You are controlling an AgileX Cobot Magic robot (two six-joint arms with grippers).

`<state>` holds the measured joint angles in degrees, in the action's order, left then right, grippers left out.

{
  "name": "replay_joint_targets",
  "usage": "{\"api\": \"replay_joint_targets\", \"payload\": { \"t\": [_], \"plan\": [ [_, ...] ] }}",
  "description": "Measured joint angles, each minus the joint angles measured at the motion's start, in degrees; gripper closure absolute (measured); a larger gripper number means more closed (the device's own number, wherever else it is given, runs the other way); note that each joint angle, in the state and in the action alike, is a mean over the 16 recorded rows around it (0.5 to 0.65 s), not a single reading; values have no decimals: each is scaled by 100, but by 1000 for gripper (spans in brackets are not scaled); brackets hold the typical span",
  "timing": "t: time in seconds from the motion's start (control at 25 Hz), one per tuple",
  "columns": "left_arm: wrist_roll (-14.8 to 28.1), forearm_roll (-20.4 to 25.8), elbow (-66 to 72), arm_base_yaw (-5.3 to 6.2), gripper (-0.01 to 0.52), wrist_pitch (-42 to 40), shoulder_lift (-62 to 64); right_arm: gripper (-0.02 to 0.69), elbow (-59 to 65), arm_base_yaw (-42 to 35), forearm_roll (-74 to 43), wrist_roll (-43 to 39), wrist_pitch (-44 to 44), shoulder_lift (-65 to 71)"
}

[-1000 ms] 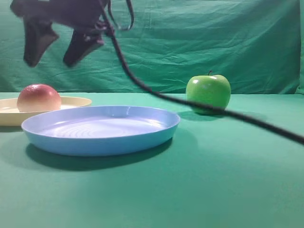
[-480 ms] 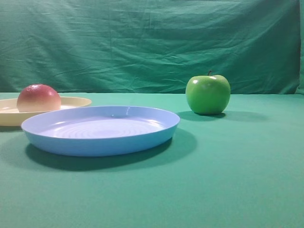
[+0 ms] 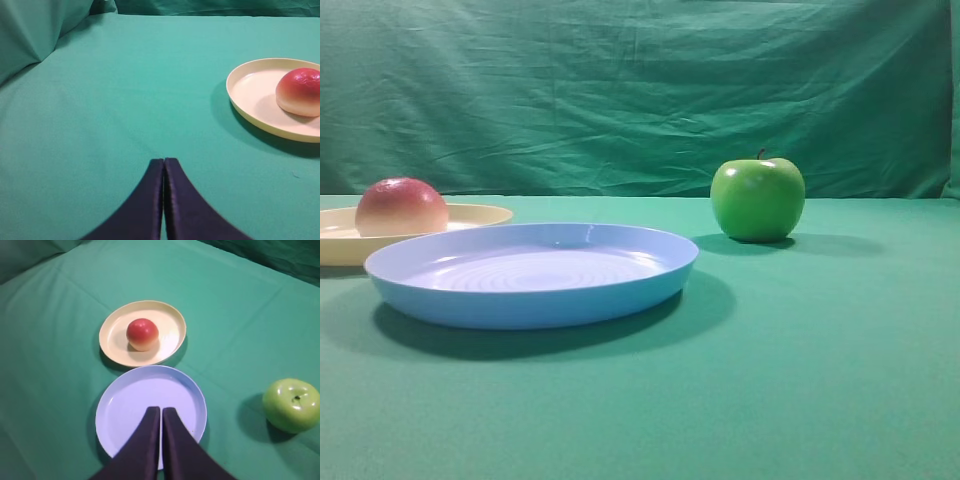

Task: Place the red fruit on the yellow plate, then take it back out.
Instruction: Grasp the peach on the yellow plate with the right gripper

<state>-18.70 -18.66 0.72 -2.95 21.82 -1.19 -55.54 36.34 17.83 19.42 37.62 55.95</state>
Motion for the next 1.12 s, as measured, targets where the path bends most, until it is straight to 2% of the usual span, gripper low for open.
{"api": "replay_joint_targets", "payload": {
  "t": [0.4, 0.68, 1.12],
  "plan": [
    [0, 0, 0, 0, 514, 0, 0, 665, 989, -448, -745, -664, -178, -1584],
    [0, 0, 0, 0, 514, 0, 0, 665, 1824, -1350, -1084, -1069, -429, -2824],
    [0, 0, 0, 0, 514, 0, 0, 665, 3810, -2781, -1119, -1169, -1186, -4822]
  ]
}}
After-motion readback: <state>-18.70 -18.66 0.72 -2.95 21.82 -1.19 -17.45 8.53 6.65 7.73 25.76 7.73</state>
